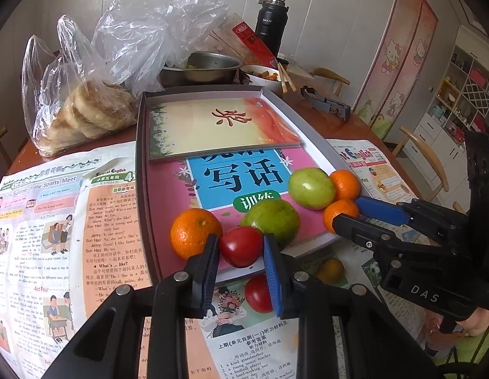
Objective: Organize fruits
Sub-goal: 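Open both tools to release the fruit on the tray and withdraw, then pull both open tools back toward the small brown kiwis on the newspaper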
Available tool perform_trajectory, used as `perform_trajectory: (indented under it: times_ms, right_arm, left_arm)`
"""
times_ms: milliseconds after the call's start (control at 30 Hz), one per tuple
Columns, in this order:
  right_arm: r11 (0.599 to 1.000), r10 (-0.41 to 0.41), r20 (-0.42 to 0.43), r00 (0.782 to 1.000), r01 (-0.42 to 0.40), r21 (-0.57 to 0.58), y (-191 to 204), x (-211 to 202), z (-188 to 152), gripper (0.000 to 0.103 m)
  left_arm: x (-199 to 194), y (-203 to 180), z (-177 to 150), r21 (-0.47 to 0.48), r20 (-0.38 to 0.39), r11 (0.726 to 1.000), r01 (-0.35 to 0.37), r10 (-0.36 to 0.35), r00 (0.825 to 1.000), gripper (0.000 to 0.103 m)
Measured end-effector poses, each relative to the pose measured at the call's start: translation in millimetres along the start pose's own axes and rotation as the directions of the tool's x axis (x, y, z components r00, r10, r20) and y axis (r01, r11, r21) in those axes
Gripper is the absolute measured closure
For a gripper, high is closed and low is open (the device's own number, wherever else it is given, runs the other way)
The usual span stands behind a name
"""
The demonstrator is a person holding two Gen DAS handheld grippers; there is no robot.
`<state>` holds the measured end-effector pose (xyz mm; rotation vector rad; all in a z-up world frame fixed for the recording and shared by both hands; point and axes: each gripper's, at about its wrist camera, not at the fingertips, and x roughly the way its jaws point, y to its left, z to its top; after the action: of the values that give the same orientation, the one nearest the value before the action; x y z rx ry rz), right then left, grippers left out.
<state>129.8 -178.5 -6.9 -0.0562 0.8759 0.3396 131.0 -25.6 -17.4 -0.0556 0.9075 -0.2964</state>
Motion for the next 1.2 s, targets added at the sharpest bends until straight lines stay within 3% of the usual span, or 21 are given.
perform_trajectory:
  times_ms: [533,900,967,1200]
  right_arm:
    - [1.0,0.002,-0.002,1.0,-0.002,-0.006,5,-4,-1,0.054]
    - [1.0,0.001,0.01,1.0,-0.001,-0.003,6,-12,-2,0.052]
    - [1.0,-0.001,0.012,1.0,0.001,-0.002,6,-13,-2,0.052]
    - [1.0,-0.001,0.017,1.0,0.001,0.003,7,-17,-2,0.052]
  left_arm:
    - [-2,1,-2,-0.008,-0.006,1.0,-0.008,0.008,1.0,0.074]
    - [-9,4,-3,-0.02,-0.004,1.0,-0.022,0.022,1.0,0.061]
    - [-10,4,-4,-0.023,-0.004,0.999,-0.024,0.024,1.0,0.055]
    - [-14,7,-5,-0.037,0.001,0.999,-0.033,0.033,0.999,0.052]
